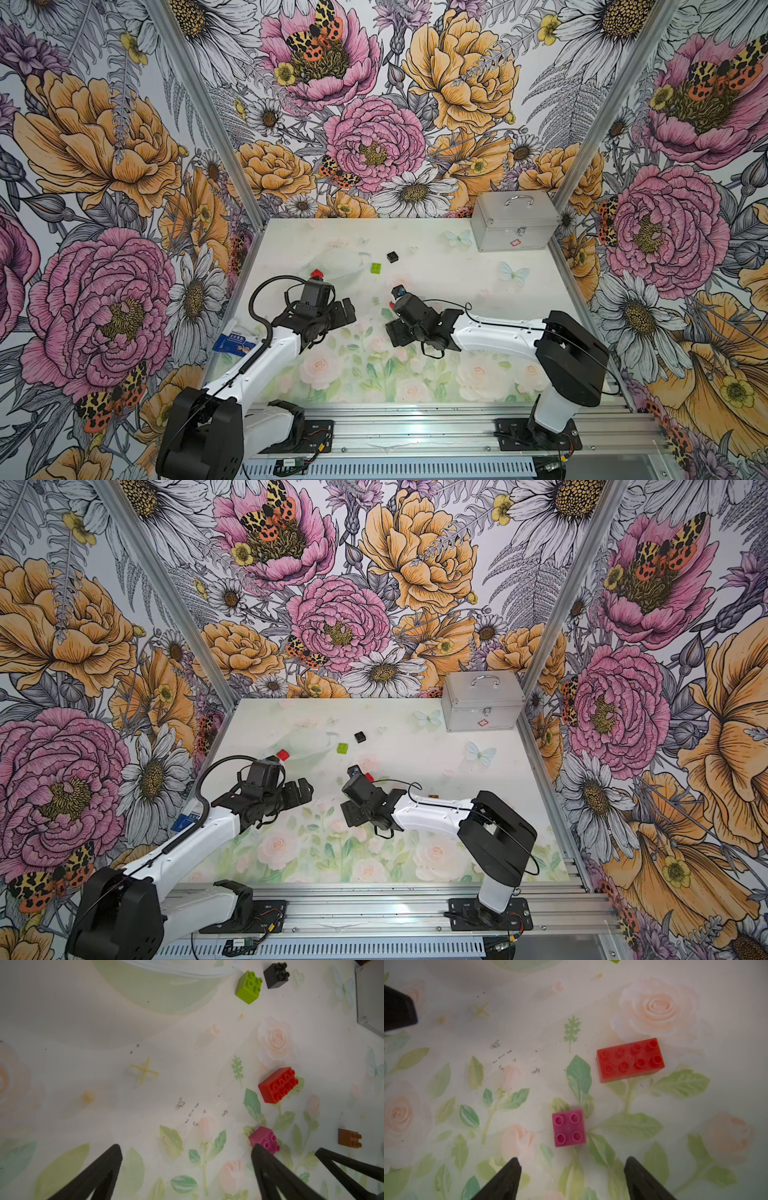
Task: Assemble the letter v with lego
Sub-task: Adjust the lego brick at the center of the board.
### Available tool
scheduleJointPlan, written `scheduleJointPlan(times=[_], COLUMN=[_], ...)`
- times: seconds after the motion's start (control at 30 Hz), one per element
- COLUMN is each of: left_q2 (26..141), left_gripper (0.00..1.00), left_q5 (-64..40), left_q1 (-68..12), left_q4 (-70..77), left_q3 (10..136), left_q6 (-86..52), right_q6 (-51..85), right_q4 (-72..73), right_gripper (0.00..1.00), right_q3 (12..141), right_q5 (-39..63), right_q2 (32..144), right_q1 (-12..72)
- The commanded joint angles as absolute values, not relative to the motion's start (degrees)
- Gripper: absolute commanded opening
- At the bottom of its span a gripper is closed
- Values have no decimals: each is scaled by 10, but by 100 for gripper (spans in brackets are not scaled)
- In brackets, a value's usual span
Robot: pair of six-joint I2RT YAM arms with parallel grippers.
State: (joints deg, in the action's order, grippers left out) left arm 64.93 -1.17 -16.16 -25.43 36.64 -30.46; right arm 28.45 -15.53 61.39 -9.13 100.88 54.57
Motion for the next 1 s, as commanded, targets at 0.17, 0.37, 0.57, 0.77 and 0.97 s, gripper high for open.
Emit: scheduleJointPlan(times=[0.17,0.37,0.57,0.77,0.97], left_q2=[558,503,493,494,494], left_gripper=[99,99,99,99,99], left_q5=[-26,-17,-34,-35,-38], left_q1=[-134,-127,-112,-103,-97], left_q4=[-227,-227,-229,-229,-231], left_q3=[344,323,317,314,313], left_q6=[-333,-335,-330,-333,-325], right_q6=[283,290,308,366,421], right_q4=[-202,-222,-258,-277,-278], right_gripper=[72,64,59,44,34], right_q3=[704,731,764,774,784], right_q5=[-109,-106,-117,-139,-163], right_q2=[1091,1120,1149,1150,1166], right_q1=[541,539,537,534,510])
